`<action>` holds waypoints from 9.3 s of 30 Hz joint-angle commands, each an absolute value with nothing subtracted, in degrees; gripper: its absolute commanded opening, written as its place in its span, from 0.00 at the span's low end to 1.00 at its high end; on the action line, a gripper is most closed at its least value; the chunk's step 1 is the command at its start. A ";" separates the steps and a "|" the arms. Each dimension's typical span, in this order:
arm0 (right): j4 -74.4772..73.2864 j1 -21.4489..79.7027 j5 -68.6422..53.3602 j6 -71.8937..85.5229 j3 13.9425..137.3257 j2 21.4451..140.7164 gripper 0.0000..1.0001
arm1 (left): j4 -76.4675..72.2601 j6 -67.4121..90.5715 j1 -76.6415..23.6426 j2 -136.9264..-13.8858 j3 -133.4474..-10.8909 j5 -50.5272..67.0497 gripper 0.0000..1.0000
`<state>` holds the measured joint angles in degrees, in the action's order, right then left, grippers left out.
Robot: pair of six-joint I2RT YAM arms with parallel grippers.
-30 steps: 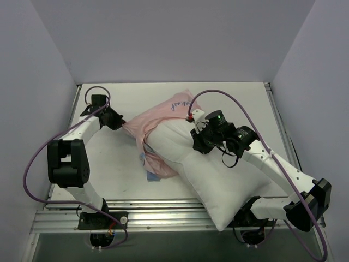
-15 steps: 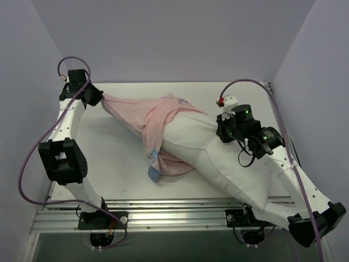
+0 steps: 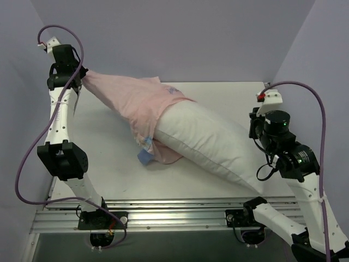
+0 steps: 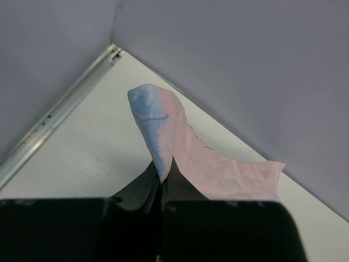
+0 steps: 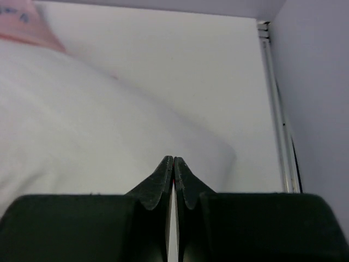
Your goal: Remove the pillowcase from the pillow
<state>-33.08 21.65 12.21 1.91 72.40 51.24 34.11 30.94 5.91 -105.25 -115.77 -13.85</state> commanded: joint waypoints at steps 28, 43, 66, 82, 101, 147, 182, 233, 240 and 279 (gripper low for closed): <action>-11.10 33.49 -12.30 4.22 70.93 74.61 0.75 | 28.48 19.25 -8.08 -97.20 -93.79 -14.96 0.97; -11.69 34.19 -12.13 2.73 73.04 75.94 0.82 | 29.09 24.87 -27.22 -95.63 -72.69 9.92 0.97; -12.57 38.76 -16.08 11.95 73.83 86.92 1.00 | 34.28 24.26 -17.75 -104.14 -102.03 -2.37 0.97; -12.30 38.76 -14.33 5.46 65.13 86.22 0.00 | 47.73 10.11 -13.44 -108.63 -120.76 -20.50 0.97; -16.96 38.58 -17.75 -2.37 67.32 82.88 0.00 | 45.60 -15.64 -26.28 -114.95 -117.68 14.50 0.91; -33.58 27.69 -4.22 3.43 81.29 60.03 0.00 | 42.89 8.61 -7.91 -127.97 -130.97 -23.03 0.02; -17.67 27.69 -12.57 6.06 75.41 74.27 0.00 | 21.36 31.64 -9.58 -85.33 -65.48 15.90 0.89; -20.57 24.52 -22.07 2.55 84.63 59.42 0.00 | 15.82 35.42 2.20 -95.19 -65.29 -3.51 0.02; -17.93 24.43 -12.68 2.90 90.52 61.61 0.00 | 21.00 32.96 3.43 -97.21 -75.22 -7.73 0.02; -49.75 31.55 -63.63 -28.91 85.16 72.43 0.00 | 19.94 33.84 3.51 -107.40 -99.48 -12.30 0.02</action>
<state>-44.05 31.90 -55.37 -24.77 81.54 76.14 22.44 33.87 1.17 -105.71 -93.73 -8.60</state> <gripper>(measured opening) 0.049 0.039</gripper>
